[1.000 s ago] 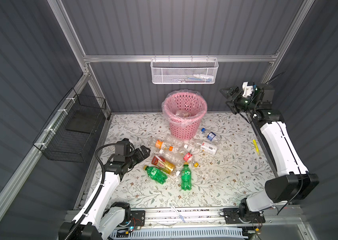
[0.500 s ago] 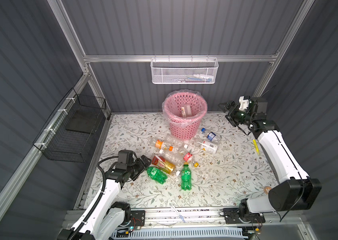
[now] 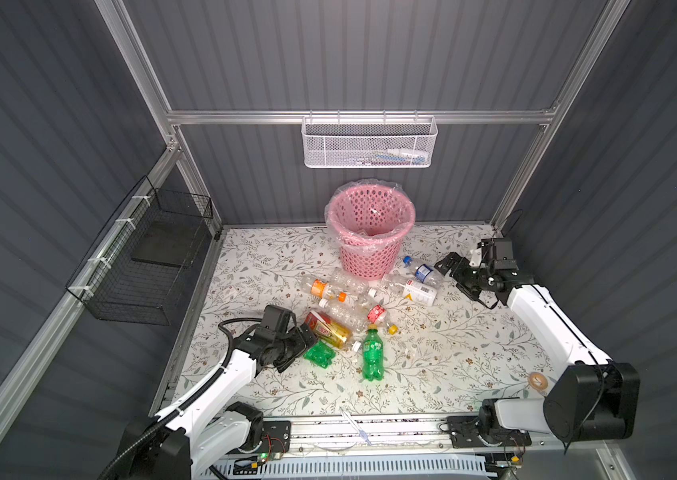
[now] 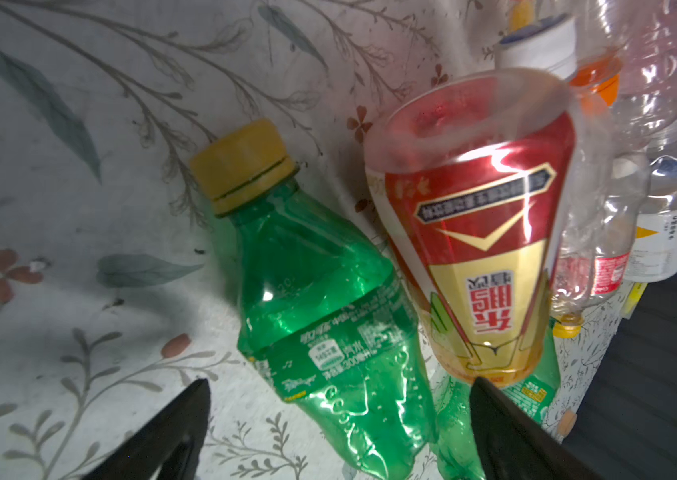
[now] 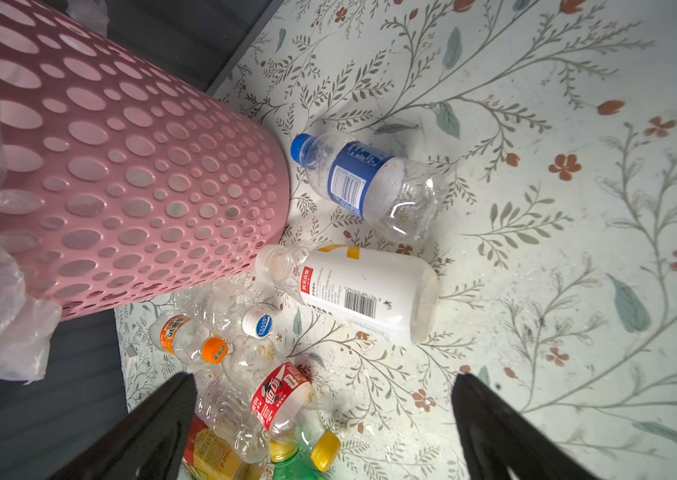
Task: Throw the plastic bottles in the bin
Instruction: 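Grasp the green soda bottle with the left gripper while the right gripper returns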
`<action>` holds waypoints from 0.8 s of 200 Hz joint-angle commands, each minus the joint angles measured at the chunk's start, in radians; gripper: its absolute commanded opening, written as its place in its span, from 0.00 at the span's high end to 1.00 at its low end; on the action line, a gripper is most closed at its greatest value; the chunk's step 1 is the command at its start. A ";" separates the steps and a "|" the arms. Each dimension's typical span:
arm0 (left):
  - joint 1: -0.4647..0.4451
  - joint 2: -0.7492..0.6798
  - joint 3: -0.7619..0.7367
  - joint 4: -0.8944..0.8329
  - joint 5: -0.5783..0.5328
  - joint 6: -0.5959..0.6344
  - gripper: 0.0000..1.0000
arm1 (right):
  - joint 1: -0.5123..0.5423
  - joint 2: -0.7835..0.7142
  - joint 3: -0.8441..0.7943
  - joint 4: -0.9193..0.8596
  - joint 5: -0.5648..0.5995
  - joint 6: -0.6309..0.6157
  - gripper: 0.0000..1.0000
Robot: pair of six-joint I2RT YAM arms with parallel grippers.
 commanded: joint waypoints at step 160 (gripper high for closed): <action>-0.016 0.272 0.066 0.066 -0.001 0.116 0.22 | -0.015 -0.039 -0.127 0.078 0.027 0.021 0.02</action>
